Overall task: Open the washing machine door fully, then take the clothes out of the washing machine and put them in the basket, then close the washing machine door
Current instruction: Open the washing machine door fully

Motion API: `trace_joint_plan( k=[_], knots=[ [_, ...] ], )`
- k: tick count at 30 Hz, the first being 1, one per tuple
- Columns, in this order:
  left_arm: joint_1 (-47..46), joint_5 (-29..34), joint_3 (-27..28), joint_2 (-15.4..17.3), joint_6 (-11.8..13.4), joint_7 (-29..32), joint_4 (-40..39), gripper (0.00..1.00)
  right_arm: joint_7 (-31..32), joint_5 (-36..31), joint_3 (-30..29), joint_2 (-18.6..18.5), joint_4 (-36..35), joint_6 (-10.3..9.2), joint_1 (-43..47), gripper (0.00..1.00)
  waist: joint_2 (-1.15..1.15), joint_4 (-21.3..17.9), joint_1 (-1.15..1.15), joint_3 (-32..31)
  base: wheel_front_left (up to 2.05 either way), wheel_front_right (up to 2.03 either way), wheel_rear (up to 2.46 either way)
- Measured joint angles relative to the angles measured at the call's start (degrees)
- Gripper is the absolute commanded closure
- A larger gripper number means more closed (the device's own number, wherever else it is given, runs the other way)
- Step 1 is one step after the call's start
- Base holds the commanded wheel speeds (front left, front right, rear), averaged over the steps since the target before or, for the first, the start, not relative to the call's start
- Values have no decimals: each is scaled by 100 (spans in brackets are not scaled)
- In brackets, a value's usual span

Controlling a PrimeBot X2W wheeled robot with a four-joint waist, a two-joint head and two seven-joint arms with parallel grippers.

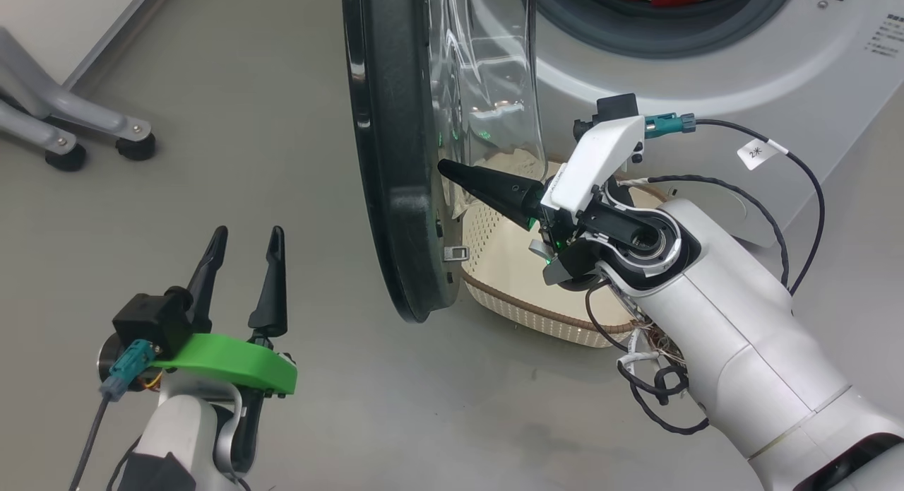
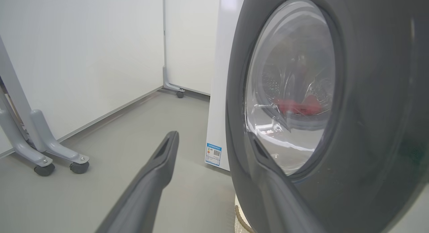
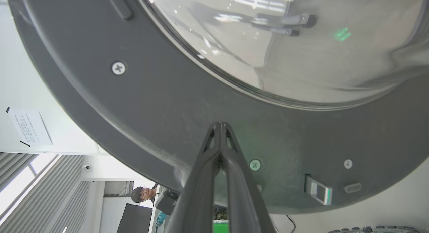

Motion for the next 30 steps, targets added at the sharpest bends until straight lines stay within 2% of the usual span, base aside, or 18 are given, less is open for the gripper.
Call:
trace_joint_plan(
  k=[12,19,20,21,23,24,30],
  knots=[
    [108,110,257,1,0,0,10,0,-773,15,-403,24,-56,29,342,100,0,-442,0,-202,0,0,0],
    [217,158,409,4,0,0,3,0,-1291,-200,-791,32,-189,29,638,100,0,-676,0,-300,0,0,0],
    [231,159,420,4,0,0,3,0,-1393,-230,-870,34,-222,29,681,96,0,-708,0,-310,0,0,0],
    [244,159,426,5,0,0,2,0,-1481,-234,-954,34,-258,29,726,84,0,-739,0,-319,0,0,0],
    [250,165,393,7,0,0,3,0,-1664,-336,-1046,-25,-305,29,825,40,0,-790,0,-333,0,0,0],
    [250,165,390,7,0,0,2,0,-1773,-386,-1115,-58,-312,29,884,0,0,-808,0,-337,0,0,0],
    [265,166,461,8,0,0,-21,0,-2608,-1178,-1295,-414,-374,29,1034,0,0,-897,0,-347,0,0,0]
  ],
)
